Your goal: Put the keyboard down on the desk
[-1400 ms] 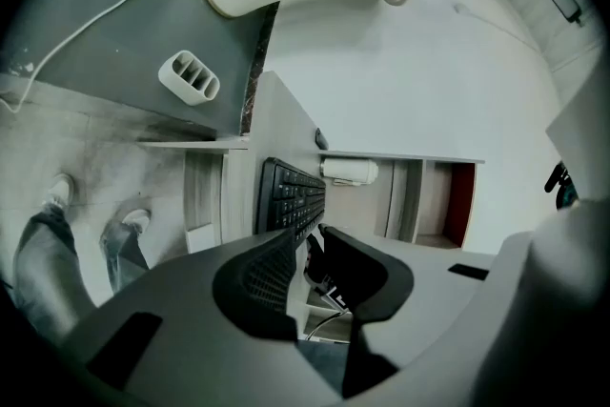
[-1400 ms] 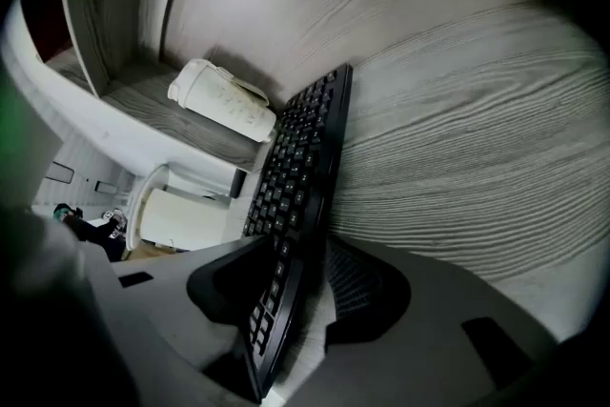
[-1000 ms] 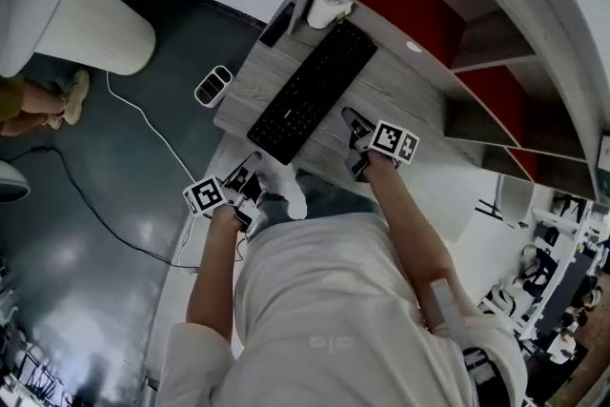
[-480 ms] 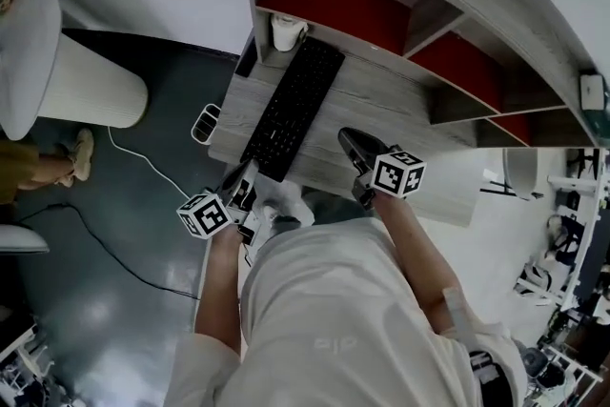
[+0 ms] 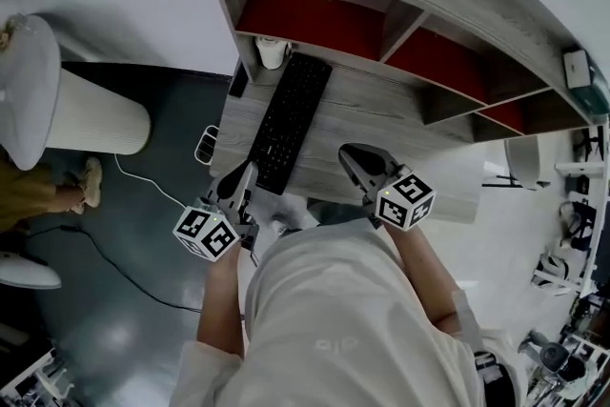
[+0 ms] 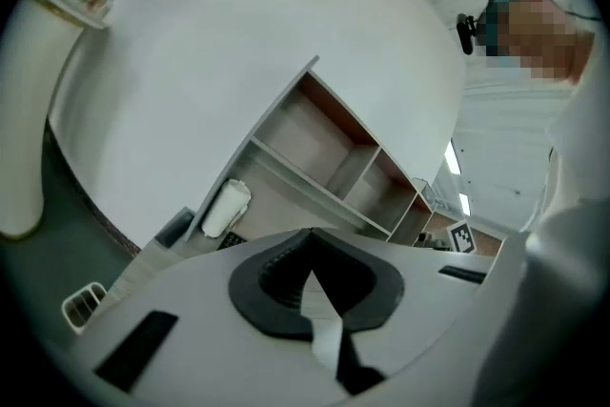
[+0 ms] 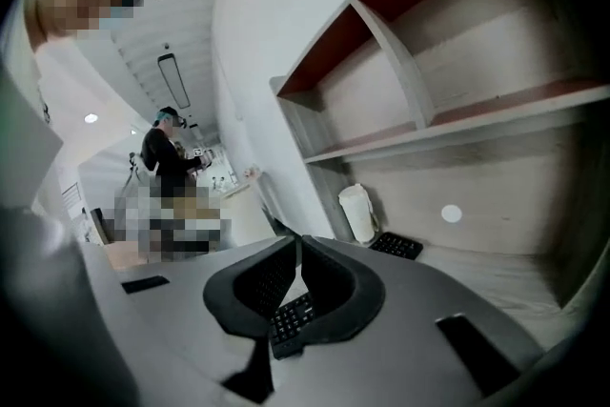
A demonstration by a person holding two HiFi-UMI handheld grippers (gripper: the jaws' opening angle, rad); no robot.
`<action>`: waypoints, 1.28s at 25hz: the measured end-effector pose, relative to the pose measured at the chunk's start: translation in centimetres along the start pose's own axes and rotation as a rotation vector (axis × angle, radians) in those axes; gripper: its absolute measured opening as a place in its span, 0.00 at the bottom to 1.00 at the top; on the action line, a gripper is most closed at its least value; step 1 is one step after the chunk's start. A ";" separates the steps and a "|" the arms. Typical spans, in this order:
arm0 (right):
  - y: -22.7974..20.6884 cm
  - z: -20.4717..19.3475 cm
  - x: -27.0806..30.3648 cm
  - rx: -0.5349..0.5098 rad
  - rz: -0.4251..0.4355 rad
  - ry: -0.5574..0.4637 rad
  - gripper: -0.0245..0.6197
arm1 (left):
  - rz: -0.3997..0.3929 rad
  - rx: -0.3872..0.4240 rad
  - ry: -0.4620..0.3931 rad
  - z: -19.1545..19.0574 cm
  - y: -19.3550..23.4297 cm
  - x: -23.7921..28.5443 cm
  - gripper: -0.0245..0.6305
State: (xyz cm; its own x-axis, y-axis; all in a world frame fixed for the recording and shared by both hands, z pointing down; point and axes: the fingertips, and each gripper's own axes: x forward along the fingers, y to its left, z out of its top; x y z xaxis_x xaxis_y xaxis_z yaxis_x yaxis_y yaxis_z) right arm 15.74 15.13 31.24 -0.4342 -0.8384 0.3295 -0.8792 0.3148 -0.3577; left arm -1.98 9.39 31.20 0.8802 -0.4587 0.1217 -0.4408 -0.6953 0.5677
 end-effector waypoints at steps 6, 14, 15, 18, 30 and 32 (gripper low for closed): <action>1.6 2.3 -1.0 -0.106 0.008 -0.041 0.11 | -0.008 0.193 0.014 1.7 -2.9 0.0 0.06; 3.4 4.9 -2.4 -0.198 0.031 -0.110 0.11 | -0.008 0.321 -0.017 3.6 -5.7 -0.2 0.06; 3.6 5.2 -2.6 -0.211 0.030 -0.117 0.11 | -0.010 0.334 -0.026 3.9 -6.0 -0.2 0.06; 4.0 5.8 -2.7 -0.236 0.031 -0.130 0.11 | -0.026 0.372 -0.051 4.7 -6.8 -0.4 0.06; 5.3 6.5 -2.3 -0.269 0.043 -0.164 0.10 | -0.042 0.390 -0.072 5.4 -6.9 -0.7 0.07; 5.3 6.4 -2.1 -0.265 0.044 -0.164 0.10 | -0.042 0.380 -0.072 5.4 -6.7 -0.7 0.06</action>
State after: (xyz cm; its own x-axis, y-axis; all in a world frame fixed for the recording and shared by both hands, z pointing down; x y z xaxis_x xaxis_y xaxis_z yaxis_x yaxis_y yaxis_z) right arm 13.22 15.71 23.06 -0.4542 -0.8753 0.1661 -0.8903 0.4389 -0.1215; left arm -0.59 11.39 22.92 0.8903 -0.4537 0.0393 -0.4501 -0.8637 0.2269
